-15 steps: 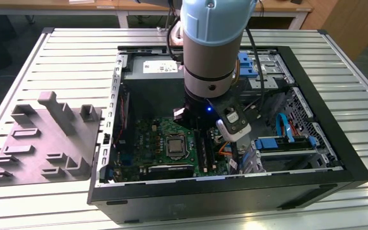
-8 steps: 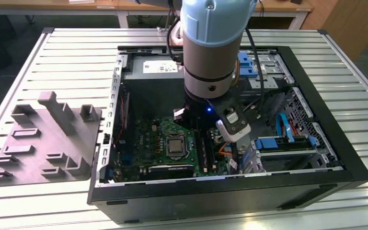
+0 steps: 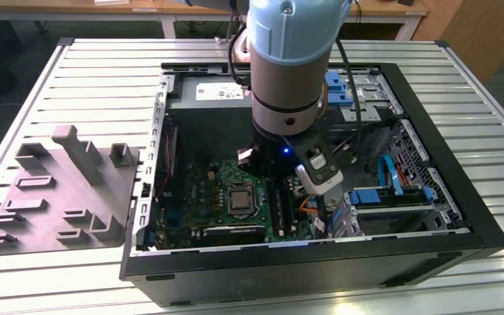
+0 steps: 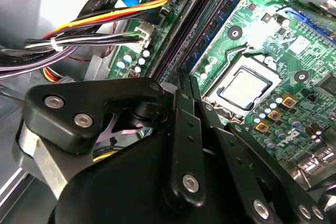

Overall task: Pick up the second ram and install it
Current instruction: 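Insert the second ram into the second slot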

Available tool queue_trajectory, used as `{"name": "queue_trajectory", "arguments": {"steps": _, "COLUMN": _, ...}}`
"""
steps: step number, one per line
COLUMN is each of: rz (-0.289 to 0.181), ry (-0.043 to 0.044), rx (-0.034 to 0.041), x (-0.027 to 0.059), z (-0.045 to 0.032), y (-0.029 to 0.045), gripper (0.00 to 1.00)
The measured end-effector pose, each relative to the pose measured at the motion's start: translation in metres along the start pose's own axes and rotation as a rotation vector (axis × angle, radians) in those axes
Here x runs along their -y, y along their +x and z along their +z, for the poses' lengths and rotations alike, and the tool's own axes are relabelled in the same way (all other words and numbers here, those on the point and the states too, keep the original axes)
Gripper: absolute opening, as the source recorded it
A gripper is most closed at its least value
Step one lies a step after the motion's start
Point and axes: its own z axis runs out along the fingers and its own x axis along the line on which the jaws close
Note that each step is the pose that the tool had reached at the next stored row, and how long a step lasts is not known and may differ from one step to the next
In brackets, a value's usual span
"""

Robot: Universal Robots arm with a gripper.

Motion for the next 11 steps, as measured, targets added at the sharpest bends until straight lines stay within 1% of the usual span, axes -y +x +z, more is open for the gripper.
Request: {"name": "queue_trajectory", "arguments": {"steps": 11, "rz": 0.000, "ry": 0.0000, "rx": 0.0000, "x": -0.0005, "z": 0.0006, "y": 0.0005, "gripper": 0.12}}
